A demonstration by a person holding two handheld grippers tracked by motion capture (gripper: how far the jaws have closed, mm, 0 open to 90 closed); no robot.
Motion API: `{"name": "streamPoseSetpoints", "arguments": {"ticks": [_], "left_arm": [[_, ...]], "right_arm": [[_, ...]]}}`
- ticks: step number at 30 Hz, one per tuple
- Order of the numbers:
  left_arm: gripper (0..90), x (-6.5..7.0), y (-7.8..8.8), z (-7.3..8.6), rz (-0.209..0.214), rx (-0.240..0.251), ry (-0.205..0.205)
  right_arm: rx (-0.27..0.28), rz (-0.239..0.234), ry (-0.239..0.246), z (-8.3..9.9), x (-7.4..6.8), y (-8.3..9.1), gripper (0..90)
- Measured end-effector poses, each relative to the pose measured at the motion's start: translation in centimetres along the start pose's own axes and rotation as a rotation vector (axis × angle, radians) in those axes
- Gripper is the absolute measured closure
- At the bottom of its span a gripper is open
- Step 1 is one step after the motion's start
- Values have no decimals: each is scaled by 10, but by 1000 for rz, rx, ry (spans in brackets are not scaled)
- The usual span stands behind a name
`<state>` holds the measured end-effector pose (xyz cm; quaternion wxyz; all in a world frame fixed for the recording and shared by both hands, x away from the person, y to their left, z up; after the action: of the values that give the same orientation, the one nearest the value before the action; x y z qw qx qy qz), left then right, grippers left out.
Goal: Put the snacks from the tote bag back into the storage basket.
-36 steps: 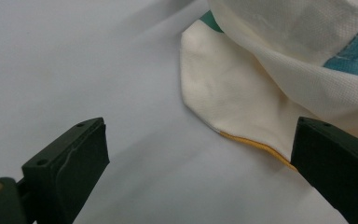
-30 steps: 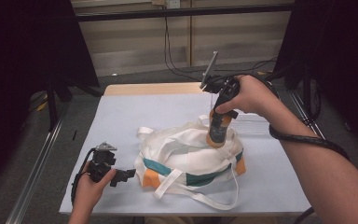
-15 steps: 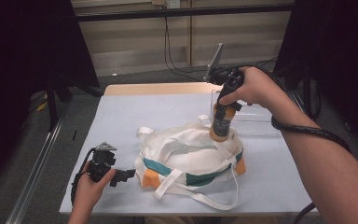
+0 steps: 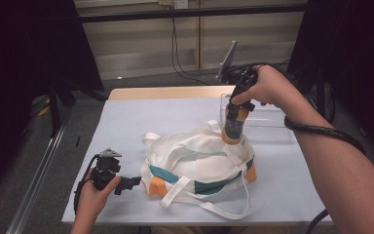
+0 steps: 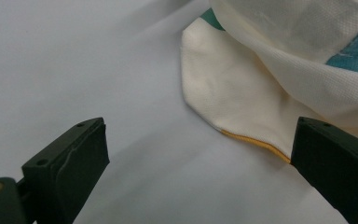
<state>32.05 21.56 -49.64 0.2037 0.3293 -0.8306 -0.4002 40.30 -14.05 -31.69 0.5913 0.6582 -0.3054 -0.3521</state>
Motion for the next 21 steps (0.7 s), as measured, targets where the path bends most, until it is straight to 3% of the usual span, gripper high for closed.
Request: {"name": "streamPoseSetpoints", "arguments": {"ticks": [10, 11, 21], "left_arm": [[38, -1, 2, 1, 15, -13, -4], [38, -2, 1, 0, -2, -1, -1], [38, -3, 2, 0, -1, 4, 2]], "right_arm": [[-4, 2, -16, -4, 10, -2, 305], [-4, 1, -18, -5, 11, -2, 305], [-1, 15, -32, -10, 17, 4, 305]]}}
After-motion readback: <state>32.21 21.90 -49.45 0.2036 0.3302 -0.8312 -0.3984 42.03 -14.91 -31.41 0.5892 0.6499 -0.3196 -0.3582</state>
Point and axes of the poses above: each handheld gripper's, and its own axes: y roughly backward along the jaws, z roughly out of its underside, x roughly to its right, the point moved 7 cm from there along -y, roughly forward along the jaws, and after that the axes turned 10 degrees about -y, right-handed, at the moved point
